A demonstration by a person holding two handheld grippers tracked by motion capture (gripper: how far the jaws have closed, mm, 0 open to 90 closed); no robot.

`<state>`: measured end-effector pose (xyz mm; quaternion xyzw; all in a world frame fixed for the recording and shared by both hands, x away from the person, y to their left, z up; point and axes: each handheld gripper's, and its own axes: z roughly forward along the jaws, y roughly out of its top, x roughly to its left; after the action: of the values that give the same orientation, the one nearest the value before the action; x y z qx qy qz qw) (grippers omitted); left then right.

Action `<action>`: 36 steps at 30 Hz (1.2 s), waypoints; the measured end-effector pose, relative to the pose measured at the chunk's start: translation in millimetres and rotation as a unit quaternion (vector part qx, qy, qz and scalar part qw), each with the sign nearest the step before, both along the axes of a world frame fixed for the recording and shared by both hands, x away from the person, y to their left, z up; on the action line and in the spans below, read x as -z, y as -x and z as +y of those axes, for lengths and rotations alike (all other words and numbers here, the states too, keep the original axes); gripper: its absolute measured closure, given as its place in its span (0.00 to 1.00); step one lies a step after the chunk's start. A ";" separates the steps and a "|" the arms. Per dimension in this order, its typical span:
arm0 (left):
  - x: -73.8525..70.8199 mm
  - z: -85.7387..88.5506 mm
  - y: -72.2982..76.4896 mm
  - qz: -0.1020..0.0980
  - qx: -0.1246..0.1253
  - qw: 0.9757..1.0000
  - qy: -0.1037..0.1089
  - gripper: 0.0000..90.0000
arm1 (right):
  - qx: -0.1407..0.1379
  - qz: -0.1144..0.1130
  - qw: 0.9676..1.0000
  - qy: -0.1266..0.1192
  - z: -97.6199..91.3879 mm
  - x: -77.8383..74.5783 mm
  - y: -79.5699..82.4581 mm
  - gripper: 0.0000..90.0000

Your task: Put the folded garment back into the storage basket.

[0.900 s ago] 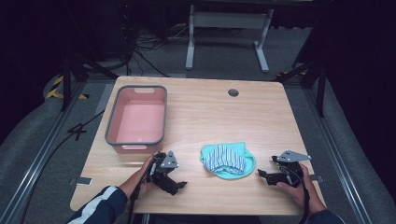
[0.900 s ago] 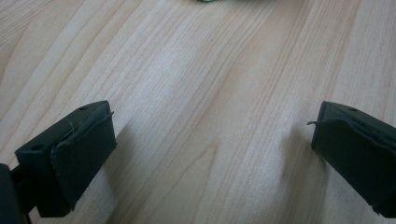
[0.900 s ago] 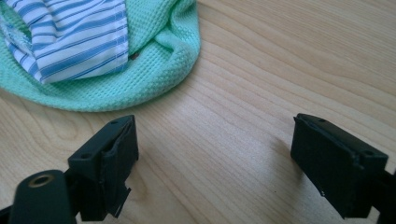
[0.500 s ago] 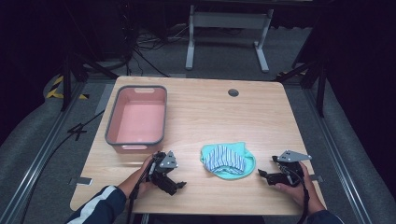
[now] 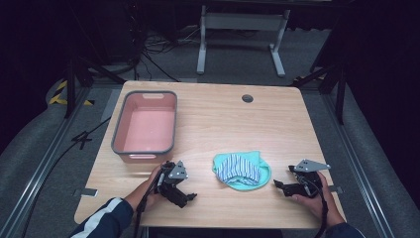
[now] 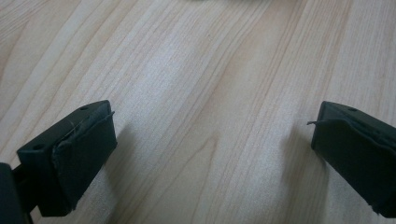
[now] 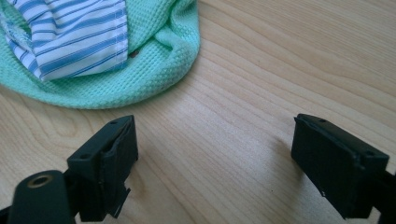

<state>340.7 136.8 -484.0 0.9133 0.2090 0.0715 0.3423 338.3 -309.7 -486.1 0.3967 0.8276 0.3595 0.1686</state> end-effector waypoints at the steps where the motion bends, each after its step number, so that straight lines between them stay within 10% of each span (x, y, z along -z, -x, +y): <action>1: 0.0 0.0 0.0 0.000 0.000 1.000 0.000 0.00 | 0.000 0.000 1.000 0.000 0.0 0.0 0.1 0.17; 23: -1.6 -1.9 0.2 0.003 -0.006 1.000 -0.007 0.00 | 0.006 0.003 1.000 0.004 -0.3 -1.0 0.5 0.18; 36: -25.8 -19.8 -6.6 -0.031 -0.029 0.999 0.010 0.28 | 0.004 -0.018 1.000 -0.021 9.2 -19.2 3.9 0.40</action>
<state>347.3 117.0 -458.1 0.9005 0.2256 0.1078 0.3559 334.3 -300.5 -466.9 0.3972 0.8153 0.3826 0.1765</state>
